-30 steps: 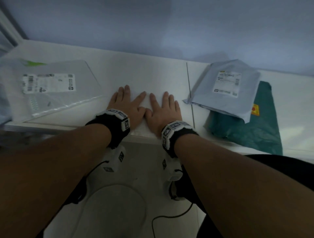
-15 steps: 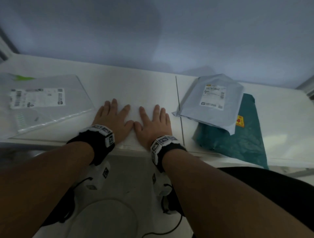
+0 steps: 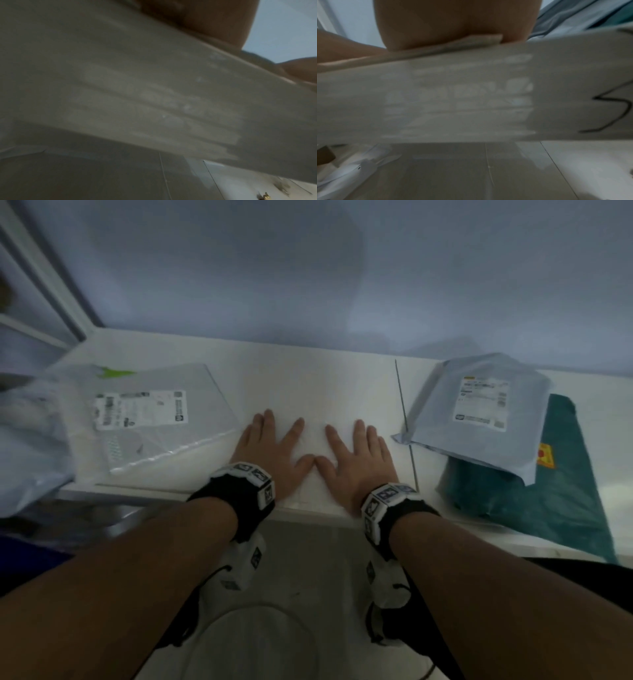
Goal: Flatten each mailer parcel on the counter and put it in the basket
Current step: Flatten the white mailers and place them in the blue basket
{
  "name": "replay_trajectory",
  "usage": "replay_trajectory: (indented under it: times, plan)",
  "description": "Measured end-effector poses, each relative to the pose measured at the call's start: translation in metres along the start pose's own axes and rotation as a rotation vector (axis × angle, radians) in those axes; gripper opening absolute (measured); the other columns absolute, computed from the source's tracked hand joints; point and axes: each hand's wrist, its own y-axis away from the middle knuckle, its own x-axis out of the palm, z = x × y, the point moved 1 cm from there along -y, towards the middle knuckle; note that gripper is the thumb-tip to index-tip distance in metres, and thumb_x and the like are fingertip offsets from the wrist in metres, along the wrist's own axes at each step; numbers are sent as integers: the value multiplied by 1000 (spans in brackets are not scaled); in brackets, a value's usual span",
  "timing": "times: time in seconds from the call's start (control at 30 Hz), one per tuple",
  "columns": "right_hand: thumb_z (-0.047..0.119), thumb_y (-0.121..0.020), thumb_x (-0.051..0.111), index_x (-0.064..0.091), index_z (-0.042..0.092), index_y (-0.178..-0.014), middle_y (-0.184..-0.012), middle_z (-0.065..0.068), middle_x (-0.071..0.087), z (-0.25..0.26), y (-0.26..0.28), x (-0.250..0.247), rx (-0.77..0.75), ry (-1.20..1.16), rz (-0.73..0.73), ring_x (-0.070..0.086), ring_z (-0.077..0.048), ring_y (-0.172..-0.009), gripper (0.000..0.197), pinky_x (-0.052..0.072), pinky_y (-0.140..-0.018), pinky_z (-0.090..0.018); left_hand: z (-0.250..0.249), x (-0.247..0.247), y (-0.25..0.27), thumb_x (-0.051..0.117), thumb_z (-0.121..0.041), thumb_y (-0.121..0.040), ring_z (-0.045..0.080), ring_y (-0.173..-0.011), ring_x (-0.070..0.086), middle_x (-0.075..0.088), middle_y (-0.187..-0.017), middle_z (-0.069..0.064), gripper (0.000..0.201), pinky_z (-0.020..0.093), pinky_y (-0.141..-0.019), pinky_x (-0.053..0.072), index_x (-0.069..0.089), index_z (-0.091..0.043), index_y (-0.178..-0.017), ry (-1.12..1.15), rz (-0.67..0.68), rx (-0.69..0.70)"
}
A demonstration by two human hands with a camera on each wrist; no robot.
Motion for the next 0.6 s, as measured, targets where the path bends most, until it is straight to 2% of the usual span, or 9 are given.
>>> replay_trajectory:
  times: [0.17, 0.23, 0.27, 0.33, 0.4, 0.47, 0.53, 0.57, 0.6]
  plan:
    - [70, -94, 15, -4, 43, -154, -163, -13, -11, 0, 1, -10, 9, 1, 92, -5, -34, -151, 68, -2, -122, -44, 1, -15, -3, 26, -74, -87, 31, -148, -9, -18, -160, 10, 79, 42, -120, -1, -10, -43, -150, 26, 159, -1]
    - [69, -94, 15, -6, 43, -153, -163, -13, -13, 0, 0, -13, 18, 13, 128, -6, -34, -150, 68, -1, -122, -44, 10, -32, -7, 40, -69, -87, 31, -148, -3, -16, -161, 6, 85, 42, -120, 6, -11, -43, -150, 107, 254, 20]
    - [69, -94, 15, -6, 43, -154, -163, -13, -13, 1, -1, -16, 19, 18, 143, -6, -34, -150, 69, 0, -122, -44, 16, -45, -8, 47, -63, -88, 31, -148, 5, -10, -162, 6, 86, 41, -119, 12, -8, -40, -151, 158, 264, 9]
    - [69, -94, 16, -6, 41, -154, -163, -13, -12, 4, 2, -21, 22, 24, 165, -5, -35, -150, 70, 1, -122, -45, 29, -70, -11, 53, -49, -91, 32, -141, 29, 16, -158, 12, 80, 38, -112, 29, 8, -28, -154, 236, 206, -76]
    - [69, -93, 17, -4, 41, -154, -164, -13, -10, 7, 4, -25, 25, 32, 178, -4, -35, -150, 70, 1, -122, -45, 37, -88, -12, 55, -43, -91, 33, -126, 47, 37, -147, 15, 71, 36, -99, 41, 25, -16, -149, 299, 151, -214]
    - [70, -92, 18, -1, 41, -154, -164, -13, -3, 9, 5, -28, 28, 60, 166, 3, -35, -150, 71, 4, -122, -46, 42, -96, -13, 59, -44, -87, 33, -117, 55, 49, -138, 15, 64, 35, -92, 46, 42, -9, -138, 323, 205, -288]
    - [72, -89, 21, 2, 41, -153, -162, -13, 8, 11, 4, -32, 27, 87, 136, 13, -35, -147, 74, 9, -120, -47, 43, -97, -11, 63, -46, -83, 31, -109, 61, 59, -128, 11, 49, 34, -89, 50, 62, -10, -117, 336, 301, -271]
    - [73, -88, 23, 2, 40, -153, -161, -12, 13, 12, 3, -34, 28, 90, 131, 17, -35, -145, 76, 10, -120, -48, 42, -95, -10, 63, -46, -85, 30, -110, 61, 61, -127, 10, 47, 32, -89, 49, 65, -11, -115, 318, 340, -261]
    - [74, -87, 25, 2, 39, -153, -160, -11, 17, 13, 2, -36, 30, 89, 132, 20, -34, -144, 79, 11, -119, -48, 41, -92, -9, 61, -46, -88, 28, -112, 59, 60, -127, 10, 48, 30, -88, 48, 63, -10, -120, 294, 349, -258]
